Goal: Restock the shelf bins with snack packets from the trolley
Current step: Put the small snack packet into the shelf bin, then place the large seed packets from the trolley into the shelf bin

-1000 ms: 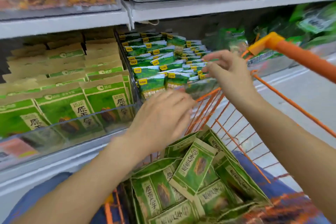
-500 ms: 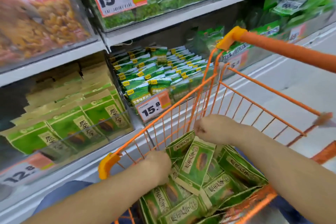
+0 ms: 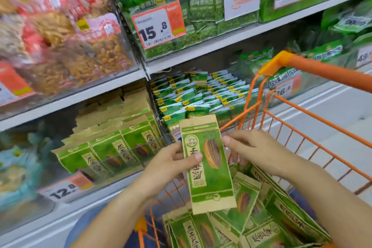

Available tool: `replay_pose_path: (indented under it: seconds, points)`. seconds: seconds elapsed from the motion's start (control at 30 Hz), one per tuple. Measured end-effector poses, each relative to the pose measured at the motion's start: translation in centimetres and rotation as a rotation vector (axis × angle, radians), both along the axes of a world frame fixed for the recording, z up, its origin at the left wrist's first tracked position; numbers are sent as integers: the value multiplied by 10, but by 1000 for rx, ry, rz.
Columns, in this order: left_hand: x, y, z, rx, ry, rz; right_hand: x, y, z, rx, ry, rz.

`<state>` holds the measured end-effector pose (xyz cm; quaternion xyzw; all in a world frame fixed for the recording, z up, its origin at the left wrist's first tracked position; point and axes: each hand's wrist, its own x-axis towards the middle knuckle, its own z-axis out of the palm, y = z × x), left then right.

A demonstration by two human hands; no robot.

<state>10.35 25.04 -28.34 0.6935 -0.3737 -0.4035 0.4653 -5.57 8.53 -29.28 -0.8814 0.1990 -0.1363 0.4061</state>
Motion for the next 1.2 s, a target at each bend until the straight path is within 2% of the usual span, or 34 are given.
replay_pose_path:
  seconds: [0.1,0.2,0.37,0.43,0.5,0.53,0.57,0.63,0.77,0.83,0.9,0.97,1.0,1.07,1.2]
  points:
    - [7,14,3,-83,49,46,12,13,5,288,-165,14]
    - [11,27,16,-91,49,3,31,29,21,464,-355,9]
    - [34,65,41,-67,-42,30,68,59,60,420,-277,102]
    - [55,96,42,-140,150,134,83,71,61,492,-313,86]
    - [74,134,36,-376,587,118,97,86,61,564,-384,30]
    - [76,151,33,-481,746,108,105,94,58,594,-412,8]
    - [77,164,27,-577,857,113,114,103,55,633,-437,-3]
    - [71,178,13,-710,929,173,132,127,46,683,-440,-10]
    - [48,191,-11,-671,667,728,161,177,27,726,-405,16]
    - [48,203,-15,-664,568,905,174,193,22,680,-346,67]
    - [57,221,-13,-665,394,1111,181,195,19,505,-276,107]
    - [73,243,-5,-615,133,1243,188,191,15,249,-231,93]
    - [82,253,1,-564,6,1261,191,187,14,141,-227,78]
    - [99,263,13,-458,-248,1219,195,179,13,56,-235,43]
    - [132,248,46,-324,-631,833,208,168,11,107,-278,6]
